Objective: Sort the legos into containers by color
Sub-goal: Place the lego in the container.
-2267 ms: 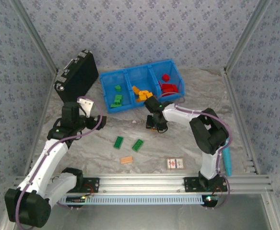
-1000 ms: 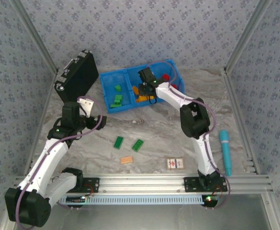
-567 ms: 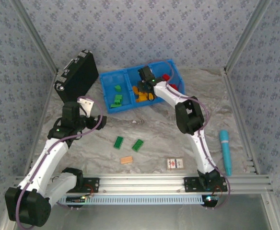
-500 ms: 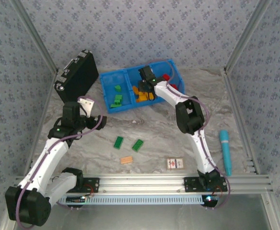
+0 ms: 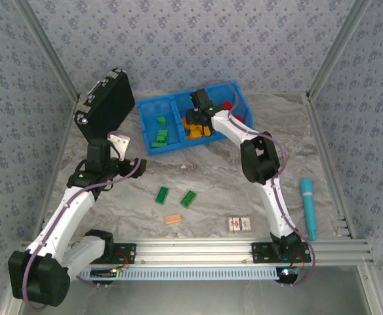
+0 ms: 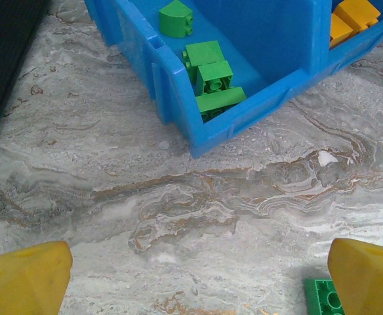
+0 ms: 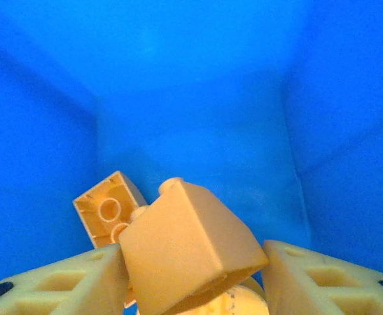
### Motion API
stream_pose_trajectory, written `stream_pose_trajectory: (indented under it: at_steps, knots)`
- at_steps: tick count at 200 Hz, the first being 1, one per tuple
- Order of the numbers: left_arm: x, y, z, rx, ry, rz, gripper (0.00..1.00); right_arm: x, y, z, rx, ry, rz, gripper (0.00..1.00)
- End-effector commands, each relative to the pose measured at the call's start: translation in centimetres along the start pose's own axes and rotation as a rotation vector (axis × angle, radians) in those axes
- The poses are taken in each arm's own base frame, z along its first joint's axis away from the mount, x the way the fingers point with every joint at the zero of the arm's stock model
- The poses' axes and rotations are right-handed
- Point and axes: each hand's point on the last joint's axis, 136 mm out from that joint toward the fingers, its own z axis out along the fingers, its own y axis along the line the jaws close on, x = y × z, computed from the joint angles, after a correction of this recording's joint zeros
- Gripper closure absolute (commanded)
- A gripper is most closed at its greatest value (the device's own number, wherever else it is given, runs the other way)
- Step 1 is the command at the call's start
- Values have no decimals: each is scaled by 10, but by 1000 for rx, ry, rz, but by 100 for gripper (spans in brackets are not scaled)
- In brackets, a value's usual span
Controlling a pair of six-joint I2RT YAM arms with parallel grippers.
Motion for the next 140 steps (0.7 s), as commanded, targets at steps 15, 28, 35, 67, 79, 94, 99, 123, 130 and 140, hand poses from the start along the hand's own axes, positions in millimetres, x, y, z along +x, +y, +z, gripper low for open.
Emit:
stream_pose_trajectory:
  at_steps: [15, 28, 35, 67, 79, 94, 99, 123, 130, 140]
  knots:
    - [-14, -3, -10, 6, -45, -6, 0, -12, 9, -9, -21, -18, -30, 38]
    - [-15, -3, -11, 6, -50, -5, 0, -13, 10, -11, -24, -17, -31, 37]
    - [-16, -3, -12, 6, -52, -6, 0, -14, 10, -13, -26, -20, -33, 37]
    - [-17, -4, -15, 7, -62, -4, 0, -24, 15, -34, -27, -46, -61, 39]
    - [-18, -3, -16, 4, -68, -4, 0, -28, 21, -52, -38, -69, -86, 41]
    - [-19, 0, -18, -18, -78, -9, 0, -29, 33, -81, -50, -94, -144, 42]
    - [-20, 1, -19, -23, -82, -11, 0, -28, 35, -90, -47, -95, -166, 42]
    - [-21, 2, -21, -30, -93, -10, 0, -11, 43, -135, -41, -84, -221, 42]
    - [-22, 2, -21, -31, -94, -9, 0, -3, 44, -145, -36, -78, -228, 42]
    - [-22, 2, -21, -32, -94, -16, 0, 10, 43, -158, -35, -59, -221, 46]
